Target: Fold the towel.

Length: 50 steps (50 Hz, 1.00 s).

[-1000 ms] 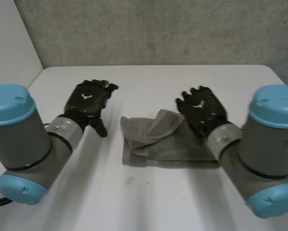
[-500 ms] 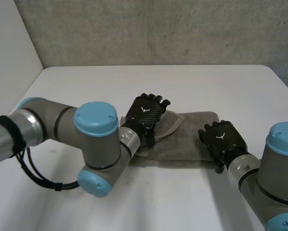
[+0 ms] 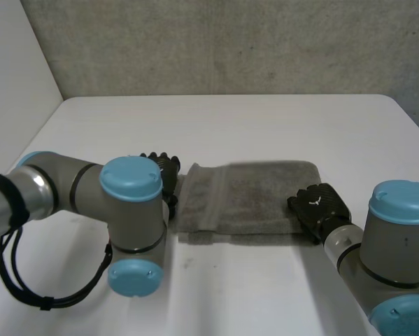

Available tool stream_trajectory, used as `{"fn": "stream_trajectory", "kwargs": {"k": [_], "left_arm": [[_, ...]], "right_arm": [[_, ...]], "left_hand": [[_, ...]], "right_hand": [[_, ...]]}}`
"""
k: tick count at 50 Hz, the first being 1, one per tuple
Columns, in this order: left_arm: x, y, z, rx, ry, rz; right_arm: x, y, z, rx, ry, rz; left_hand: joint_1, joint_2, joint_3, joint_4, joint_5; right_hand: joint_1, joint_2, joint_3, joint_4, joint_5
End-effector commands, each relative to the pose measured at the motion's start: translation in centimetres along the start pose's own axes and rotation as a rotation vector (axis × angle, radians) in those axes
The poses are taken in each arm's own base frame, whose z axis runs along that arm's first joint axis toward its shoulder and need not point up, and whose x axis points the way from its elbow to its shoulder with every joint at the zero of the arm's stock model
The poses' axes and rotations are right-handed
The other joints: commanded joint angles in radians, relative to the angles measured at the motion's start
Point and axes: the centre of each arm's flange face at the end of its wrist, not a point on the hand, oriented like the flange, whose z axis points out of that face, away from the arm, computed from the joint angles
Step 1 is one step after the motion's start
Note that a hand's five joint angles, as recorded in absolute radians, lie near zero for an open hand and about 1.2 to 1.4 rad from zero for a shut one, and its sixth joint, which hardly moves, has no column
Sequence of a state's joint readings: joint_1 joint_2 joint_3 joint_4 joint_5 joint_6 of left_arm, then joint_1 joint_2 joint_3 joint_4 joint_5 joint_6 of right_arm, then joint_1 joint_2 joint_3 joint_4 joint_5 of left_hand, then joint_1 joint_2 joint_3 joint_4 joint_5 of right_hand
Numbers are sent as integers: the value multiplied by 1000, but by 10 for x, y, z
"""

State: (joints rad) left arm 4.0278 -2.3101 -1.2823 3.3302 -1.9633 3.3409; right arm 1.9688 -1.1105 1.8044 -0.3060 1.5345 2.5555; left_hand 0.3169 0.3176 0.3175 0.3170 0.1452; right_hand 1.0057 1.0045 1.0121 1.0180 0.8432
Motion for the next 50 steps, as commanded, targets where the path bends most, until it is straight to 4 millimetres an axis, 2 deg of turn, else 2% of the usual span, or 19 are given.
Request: {"fn": "stream_trajectory", "kwargs": {"k": [1, 4, 10, 18, 20, 21, 23, 24, 26, 29, 31, 34, 36, 40, 42, 43, 44, 48, 50], "left_arm": [[9, -10, -24, 46, 48, -6], [12, -11, -31, 48, 61, -2], [6, -19, -43, 60, 64, -8], [-19, -54, -57, 144, 29, -64], [-38, -65, -56, 166, -14, -101], [-38, -65, -56, 166, -14, -101], [-57, -71, -53, 176, -55, -126], [-57, -71, -53, 177, -55, -127], [-63, -72, -53, 179, -63, -131], [-78, -74, -51, 186, -89, -141], [-93, -75, -48, 186, -118, -151], [-101, -73, -47, 183, -130, -167], [-102, -72, -47, 181, -125, -178], [-101, -72, -47, 186, -97, -202], [-100, -73, -46, 193, -65, -220], [-100, -73, -46, 193, -65, -220], [-99, -73, -45, 197, -53, -225], [-98, -78, -44, 215, -27, -230], [-96, -83, -42, 237, -7, -233]], "right_arm": [[5, 2, 3, -7, 16, -2], [8, 1, 4, -7, 24, -13], [15, -4, 5, 5, 49, -78], [32, -55, 9, 151, 133, -304], [-1, -90, 5, 287, 84, -427], [-1, -90, 5, 288, 84, -427], [-39, -119, 1, 401, 25, -541], [-40, -119, 1, 402, 25, -542], [-74, -136, -2, 501, -40, -635], [-91, -139, -1, 536, -85, -666], [-131, -134, -2, 602, -222, -706], [-159, -124, -1, 607, -313, -726], [-165, -119, 1, 586, -333, -729], [-163, -119, 7, 544, -303, -711], [-145, -130, 9, 489, -201, -649], [-145, -130, 9, 488, -200, -648], [-132, -139, 7, 471, -143, -577], [-105, -153, 2, 450, -82, -385], [-76, -158, -5, 435, -69, -191]], "left_hand": [[43, 43, 43, 43, 41], [38, 37, 37, 37, 35], [26, 25, 25, 26, 23], [-24, -25, -25, -24, -27], [-27, -28, -28, -27, -30], [-27, -28, -28, -27, -30], [-36, -37, -36, -36, -39], [-36, -37, -36, -36, -39], [-36, -37, -36, -36, -39], [-39, -39, -39, -39, -42], [-39, -39, -39, -39, -42], [-48, -48, -48, -48, -50], [-71, -72, -71, -71, -74], [-97, -98, -98, -98, -100], [-106, -107, -107, -106, -109], [-106, -107, -107, -106, -109], [-106, -107, -107, -106, -109], [-106, -107, -107, -106, -109], [-109, -110, -110, -109, -112]], "right_hand": [[171, 172, 165, 159, 159], [389, 390, 383, 377, 377], [391, 392, 384, 378, 378], [391, 392, 384, 378, 378], [391, 392, 384, 378, 378], [391, 392, 384, 378, 378], [391, 392, 384, 378, 378], [391, 392, 384, 378, 378], [391, 392, 384, 378, 378], [391, 392, 384, 378, 378], [391, 392, 384, 378, 378], [391, 392, 384, 378, 378], [391, 392, 384, 378, 378], [391, 392, 384, 378, 378], [-356, -354, -362, -368, -368], [-360, -359, -366, -372, -372], [-610, -609, -616, -622, -622], [-831, -830, -838, -843, -843], [-831, -830, -838, -843, -843]]}}
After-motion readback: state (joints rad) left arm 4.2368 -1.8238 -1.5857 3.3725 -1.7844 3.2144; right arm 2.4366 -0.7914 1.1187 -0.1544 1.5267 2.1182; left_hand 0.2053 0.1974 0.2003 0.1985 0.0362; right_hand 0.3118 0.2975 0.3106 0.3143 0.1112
